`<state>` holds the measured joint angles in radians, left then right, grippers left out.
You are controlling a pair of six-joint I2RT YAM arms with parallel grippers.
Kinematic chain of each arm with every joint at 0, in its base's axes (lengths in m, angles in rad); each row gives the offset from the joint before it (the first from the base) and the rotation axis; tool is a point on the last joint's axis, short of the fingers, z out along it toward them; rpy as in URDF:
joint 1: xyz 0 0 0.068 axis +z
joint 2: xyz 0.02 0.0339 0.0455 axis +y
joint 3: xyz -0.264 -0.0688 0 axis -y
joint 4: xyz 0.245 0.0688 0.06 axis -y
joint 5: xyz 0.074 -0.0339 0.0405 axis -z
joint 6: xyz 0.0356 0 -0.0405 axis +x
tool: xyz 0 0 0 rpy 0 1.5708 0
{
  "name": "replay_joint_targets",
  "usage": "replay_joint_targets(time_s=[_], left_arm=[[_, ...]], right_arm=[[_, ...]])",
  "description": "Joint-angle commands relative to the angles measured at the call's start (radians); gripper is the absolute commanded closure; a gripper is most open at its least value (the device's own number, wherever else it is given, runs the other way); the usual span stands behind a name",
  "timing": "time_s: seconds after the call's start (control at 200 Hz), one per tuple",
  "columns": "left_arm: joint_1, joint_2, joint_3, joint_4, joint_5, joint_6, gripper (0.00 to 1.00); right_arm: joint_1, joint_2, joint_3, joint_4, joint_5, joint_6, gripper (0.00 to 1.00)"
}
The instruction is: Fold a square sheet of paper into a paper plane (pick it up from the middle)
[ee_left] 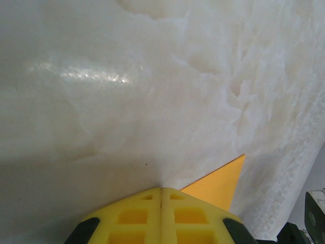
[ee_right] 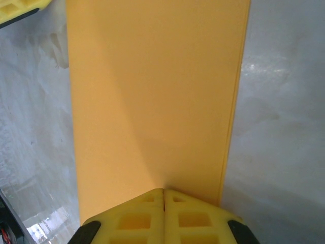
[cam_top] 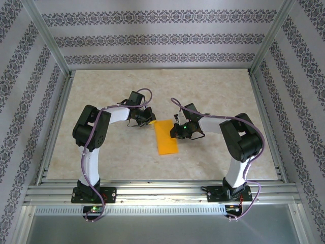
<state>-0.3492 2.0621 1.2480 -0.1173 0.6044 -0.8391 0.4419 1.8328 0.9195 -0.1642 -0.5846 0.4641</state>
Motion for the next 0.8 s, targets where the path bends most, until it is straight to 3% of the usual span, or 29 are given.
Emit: replay_joint_targets(time_s=[0.0,0.44,0.794], left_arm=[[0.05,0.029,0.025,-0.004,-0.181,-0.015,1.0],[0.012,-0.088,0.032,-0.034,-0.151,0.024,0.99],[-0.138,-0.233,-0.218,0.106,-0.032,0.007,0.99]], right_arm=[[-0.019,0.049,-0.071,-0.187,0.149,-0.023,1.0],[-0.021,0.049,-0.072,-0.185,0.148,-0.024,1.0],[-0.023,0.049,-0.071,-0.187,0.155,-0.023,1.0]])
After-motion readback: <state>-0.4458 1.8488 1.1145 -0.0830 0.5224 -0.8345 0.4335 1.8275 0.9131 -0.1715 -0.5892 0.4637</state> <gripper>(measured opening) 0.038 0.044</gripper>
